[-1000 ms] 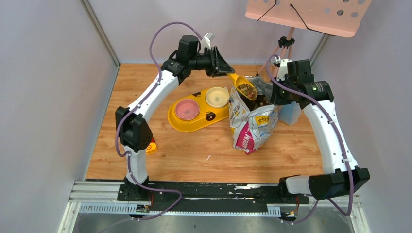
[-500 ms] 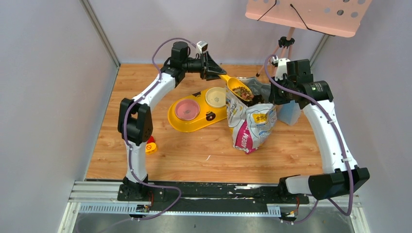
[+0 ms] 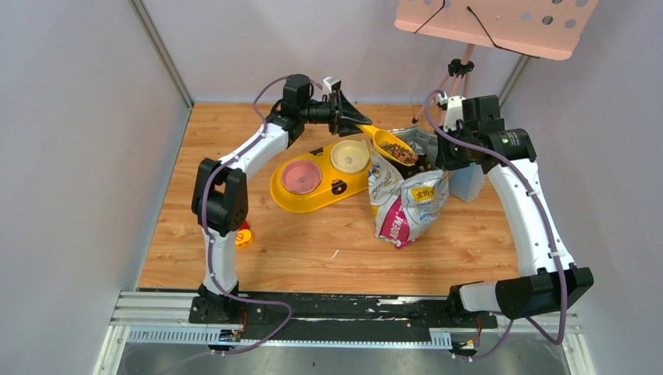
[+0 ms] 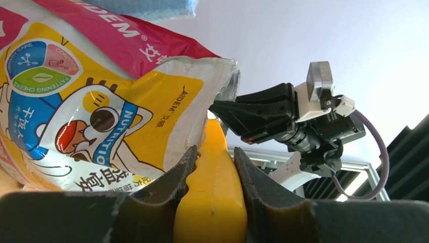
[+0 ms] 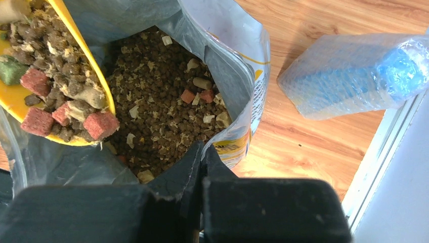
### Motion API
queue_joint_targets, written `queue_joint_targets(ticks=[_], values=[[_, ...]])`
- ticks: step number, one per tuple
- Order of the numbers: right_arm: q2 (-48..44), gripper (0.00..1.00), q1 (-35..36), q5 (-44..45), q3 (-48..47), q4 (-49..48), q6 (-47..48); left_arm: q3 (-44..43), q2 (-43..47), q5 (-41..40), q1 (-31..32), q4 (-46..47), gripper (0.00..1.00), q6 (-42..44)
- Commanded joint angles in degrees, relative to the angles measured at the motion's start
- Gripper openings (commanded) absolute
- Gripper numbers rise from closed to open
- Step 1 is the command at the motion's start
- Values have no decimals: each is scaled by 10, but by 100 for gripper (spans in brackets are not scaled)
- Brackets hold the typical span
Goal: Serve the pet food
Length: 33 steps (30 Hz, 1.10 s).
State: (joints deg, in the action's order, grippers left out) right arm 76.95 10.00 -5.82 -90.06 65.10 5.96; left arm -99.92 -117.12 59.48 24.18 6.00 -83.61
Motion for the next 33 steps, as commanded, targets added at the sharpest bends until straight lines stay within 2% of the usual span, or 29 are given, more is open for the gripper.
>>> queue_joint_targets(ticks=[1, 5, 23, 33], values=[[3, 0, -1, 2, -6, -2, 11, -5, 20, -21, -14, 26, 0, -21], [11, 0, -1, -14, -6, -5, 4, -24, 25, -17, -13, 12, 0, -9], [23, 0, -1, -15, -7, -10, 11, 15, 104, 8, -56, 50, 0, -21], [9, 0, -1, -14, 6, -8, 14, 25, 125, 13, -129, 47, 0, -2]])
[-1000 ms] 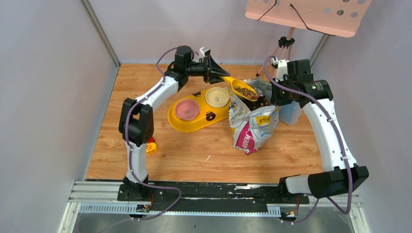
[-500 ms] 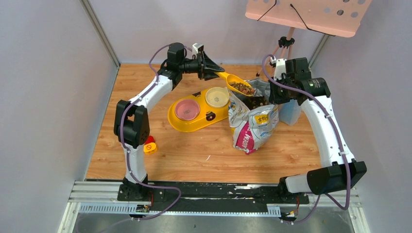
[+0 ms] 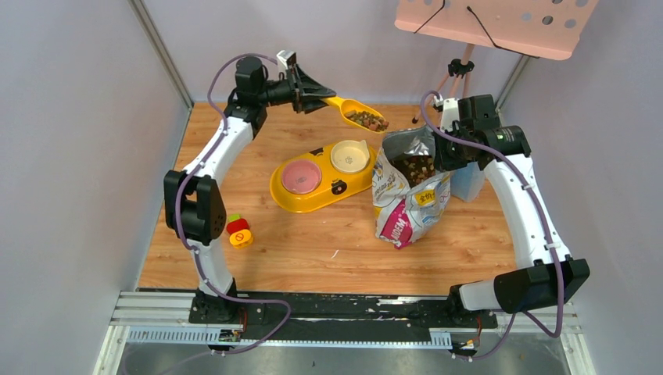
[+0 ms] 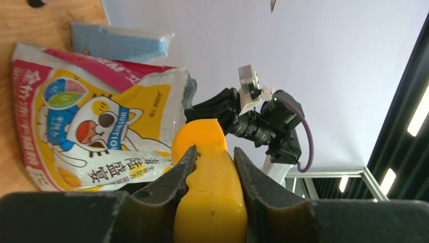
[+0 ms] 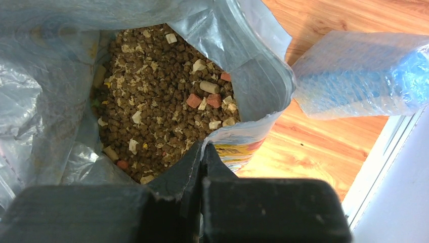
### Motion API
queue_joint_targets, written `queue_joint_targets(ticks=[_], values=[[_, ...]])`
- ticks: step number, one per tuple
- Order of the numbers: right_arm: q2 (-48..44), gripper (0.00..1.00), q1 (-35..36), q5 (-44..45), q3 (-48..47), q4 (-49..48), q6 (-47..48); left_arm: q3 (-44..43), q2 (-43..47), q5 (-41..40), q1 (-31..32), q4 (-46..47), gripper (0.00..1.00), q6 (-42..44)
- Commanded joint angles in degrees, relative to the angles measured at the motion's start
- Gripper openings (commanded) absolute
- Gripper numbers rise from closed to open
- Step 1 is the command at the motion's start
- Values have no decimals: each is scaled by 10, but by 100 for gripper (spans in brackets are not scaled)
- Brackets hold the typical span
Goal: Serve the pet food
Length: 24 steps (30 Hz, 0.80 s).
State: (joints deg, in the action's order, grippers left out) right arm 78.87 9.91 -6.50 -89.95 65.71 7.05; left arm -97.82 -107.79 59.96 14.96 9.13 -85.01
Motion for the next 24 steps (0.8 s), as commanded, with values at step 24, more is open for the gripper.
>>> queue_joint_targets(ticks=[24], values=[[-35, 0, 0, -19, 36, -13, 16, 40, -36, -29, -107, -61, 0, 189]])
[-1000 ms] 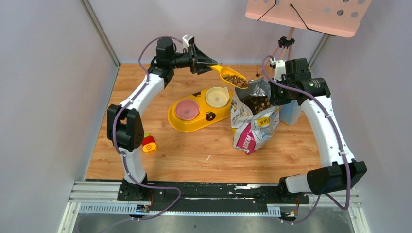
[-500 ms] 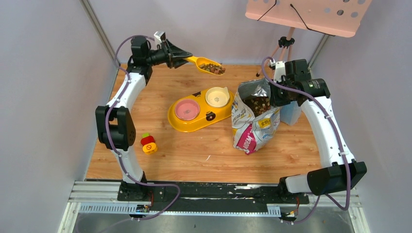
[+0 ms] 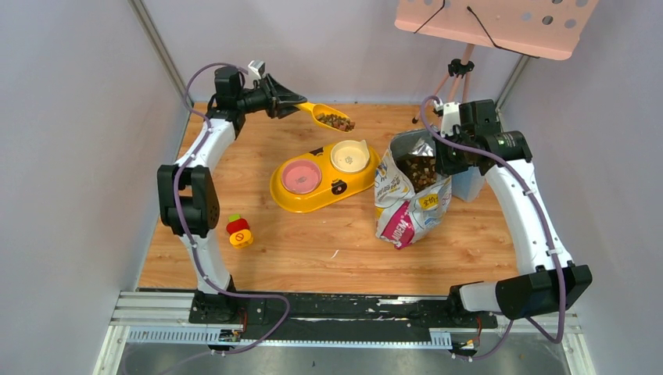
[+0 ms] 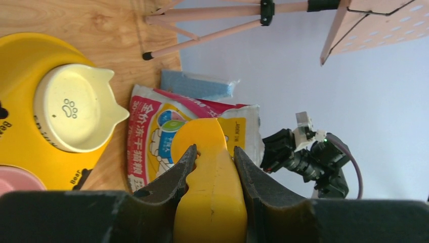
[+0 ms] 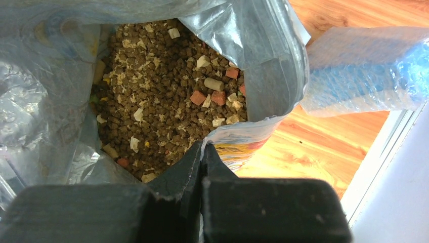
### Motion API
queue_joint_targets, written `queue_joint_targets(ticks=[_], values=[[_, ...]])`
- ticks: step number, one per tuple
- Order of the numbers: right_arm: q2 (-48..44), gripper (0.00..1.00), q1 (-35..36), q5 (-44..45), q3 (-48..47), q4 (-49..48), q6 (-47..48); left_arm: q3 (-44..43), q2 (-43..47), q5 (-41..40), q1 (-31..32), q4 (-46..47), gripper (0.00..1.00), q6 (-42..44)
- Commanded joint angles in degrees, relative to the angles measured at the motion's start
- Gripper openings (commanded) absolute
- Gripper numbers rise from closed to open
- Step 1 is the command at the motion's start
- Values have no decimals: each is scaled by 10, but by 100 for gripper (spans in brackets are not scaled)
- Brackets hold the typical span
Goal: Serve the pet food
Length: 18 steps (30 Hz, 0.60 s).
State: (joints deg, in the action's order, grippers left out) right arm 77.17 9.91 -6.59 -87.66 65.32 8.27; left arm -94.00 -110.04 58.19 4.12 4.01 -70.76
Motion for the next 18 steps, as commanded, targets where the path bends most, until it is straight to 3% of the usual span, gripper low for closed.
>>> queue_joint_targets(ticks=[1, 10, 18], values=[[-20, 0, 0, -18, 15, -9, 4, 2, -17, -16, 1, -11, 0, 51], [-34, 0, -1, -14, 21, -1, 4, -49, -82, -57, 14, -76, 0, 140], [-42, 0, 0, -11, 31, 3, 9, -142, -151, -120, 52, -194, 0, 295]])
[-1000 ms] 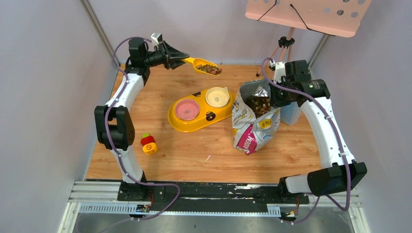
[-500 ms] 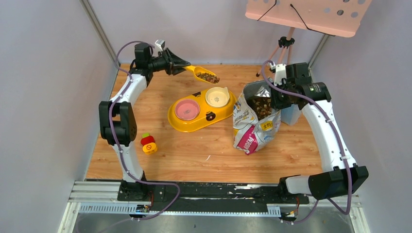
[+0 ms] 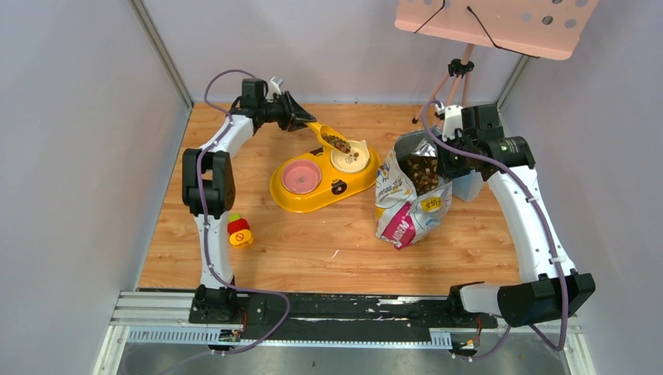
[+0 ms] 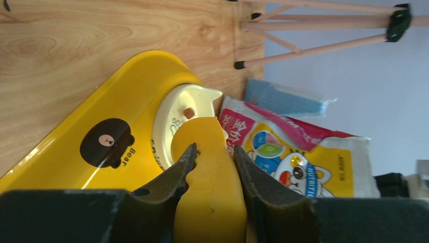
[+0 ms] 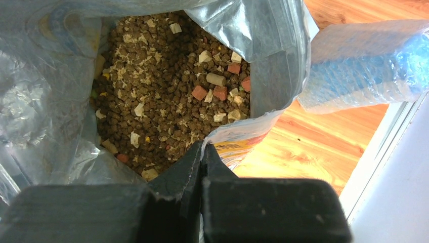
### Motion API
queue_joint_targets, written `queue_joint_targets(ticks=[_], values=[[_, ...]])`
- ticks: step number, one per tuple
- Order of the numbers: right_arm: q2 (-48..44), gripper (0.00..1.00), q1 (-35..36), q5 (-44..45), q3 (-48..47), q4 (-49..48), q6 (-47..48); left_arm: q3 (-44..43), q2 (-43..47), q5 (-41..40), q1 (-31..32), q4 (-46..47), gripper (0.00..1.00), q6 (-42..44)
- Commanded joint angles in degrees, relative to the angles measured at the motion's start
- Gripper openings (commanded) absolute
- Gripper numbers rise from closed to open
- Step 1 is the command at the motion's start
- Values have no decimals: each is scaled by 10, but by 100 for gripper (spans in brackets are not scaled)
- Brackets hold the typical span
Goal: Serve the pet food
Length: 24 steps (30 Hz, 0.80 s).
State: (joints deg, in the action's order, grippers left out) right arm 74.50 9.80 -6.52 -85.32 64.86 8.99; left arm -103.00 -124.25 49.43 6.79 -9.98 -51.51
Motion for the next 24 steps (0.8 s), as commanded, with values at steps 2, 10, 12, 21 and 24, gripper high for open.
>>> queue_joint_targets(ticks=[2, 10, 12, 21, 24], values=[[-17, 0, 1, -12, 12, 7, 3, -68, -17, -53, 36, -87, 0, 134], [-23, 0, 1, -16, 30, 2, 8, -108, -24, -122, 63, -150, 0, 216], [-22, 0, 1, -19, 31, -1, 7, -117, -22, -138, 67, -163, 0, 236], [-18, 0, 1, -27, 28, -6, 10, -152, -11, -184, 74, -199, 0, 287], [-17, 0, 0, -38, 32, -6, 10, -156, -2, -196, 77, -202, 0, 293]])
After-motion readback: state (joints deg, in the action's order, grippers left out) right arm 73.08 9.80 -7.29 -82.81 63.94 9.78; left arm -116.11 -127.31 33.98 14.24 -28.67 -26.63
